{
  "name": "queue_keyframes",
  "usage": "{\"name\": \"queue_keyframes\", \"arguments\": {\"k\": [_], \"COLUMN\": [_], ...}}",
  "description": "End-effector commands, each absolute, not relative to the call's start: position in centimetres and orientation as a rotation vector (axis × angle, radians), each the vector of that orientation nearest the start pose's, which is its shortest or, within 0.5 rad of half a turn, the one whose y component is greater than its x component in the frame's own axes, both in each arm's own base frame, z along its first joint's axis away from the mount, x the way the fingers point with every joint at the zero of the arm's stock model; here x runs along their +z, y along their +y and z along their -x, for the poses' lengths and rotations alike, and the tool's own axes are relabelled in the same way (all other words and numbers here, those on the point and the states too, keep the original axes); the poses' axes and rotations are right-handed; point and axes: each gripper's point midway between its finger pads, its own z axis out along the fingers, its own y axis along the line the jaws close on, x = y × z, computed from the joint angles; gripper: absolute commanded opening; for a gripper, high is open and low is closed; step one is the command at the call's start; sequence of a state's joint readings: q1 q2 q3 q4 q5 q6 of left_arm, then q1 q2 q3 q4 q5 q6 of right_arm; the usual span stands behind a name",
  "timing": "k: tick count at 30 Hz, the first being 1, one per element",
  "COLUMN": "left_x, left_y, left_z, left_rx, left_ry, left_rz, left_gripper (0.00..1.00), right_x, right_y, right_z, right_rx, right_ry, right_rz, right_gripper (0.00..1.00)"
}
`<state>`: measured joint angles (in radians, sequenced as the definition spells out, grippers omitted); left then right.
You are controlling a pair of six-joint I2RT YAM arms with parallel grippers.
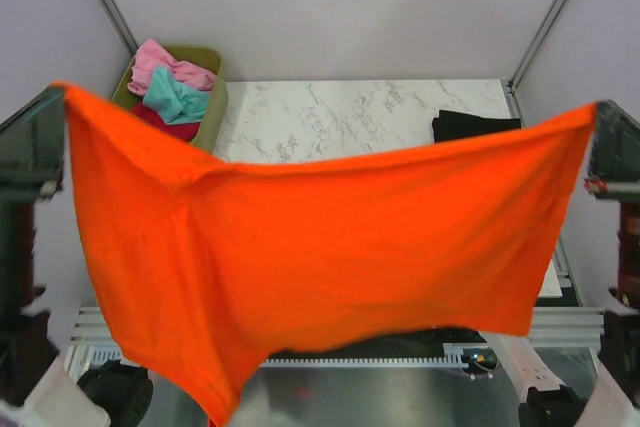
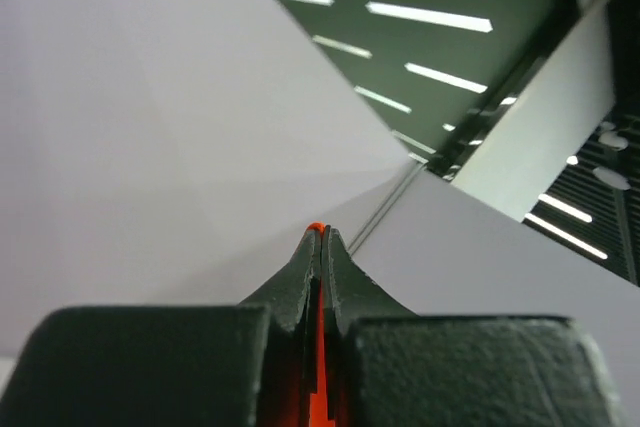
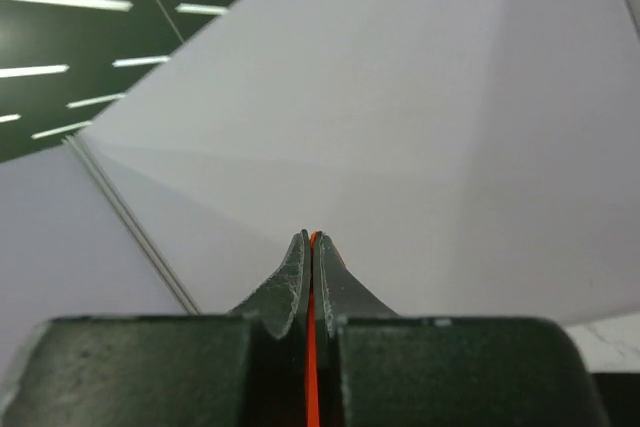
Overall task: Fold and stack the t-shirts
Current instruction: Flatten the tshirt out
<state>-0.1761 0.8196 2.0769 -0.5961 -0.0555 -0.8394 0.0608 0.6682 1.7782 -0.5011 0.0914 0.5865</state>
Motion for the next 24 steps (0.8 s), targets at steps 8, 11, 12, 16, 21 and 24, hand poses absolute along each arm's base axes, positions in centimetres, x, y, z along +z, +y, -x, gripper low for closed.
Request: {"name": "queue_keyframes", "arguments": {"k": [8,11,12,16,21,24], "left_x": [59.0,60.2,62.3,66.3,69.5,67.8], "left_y": [-6.5,-6.5,-6.7,-7.9,-9.4,-9.4], "left_z": [-30.9,-34.3,-34.4,-36.4,-35.7,-37.9], "left_rx": [-0.773,-0.716,-0.733,-0.768,-0.824,-0.760], "left_ry": [1.334,1.322,1.278,1.196,1.076,1.112], "left_rz": [0.588,0.563,0.527,0.405,0.255,0.239], "left_gripper": [0.02,0.02,0.02,0.02,0.02,0.02], "right_x": [54.5,54.1,54.8,55.3,56.3,54.6], "right_y": [4.2,4.9,5.0,4.5,2.5,2.7], "right_z": [-29.6,-33.5,-35.5,-39.3,-40.9,-42.6], "right_rx": [0.602,0.605,0.600,0.610,0.589,0.598], "right_ry": [1.335,1.397,1.407,1.428,1.394,1.433], "right_rz": [-0.423,-0.411,-0.415,-0.452,-0.479,-0.464], "right_gripper": [0.00,0.00,0.00,0.00,0.00,0.00]}}
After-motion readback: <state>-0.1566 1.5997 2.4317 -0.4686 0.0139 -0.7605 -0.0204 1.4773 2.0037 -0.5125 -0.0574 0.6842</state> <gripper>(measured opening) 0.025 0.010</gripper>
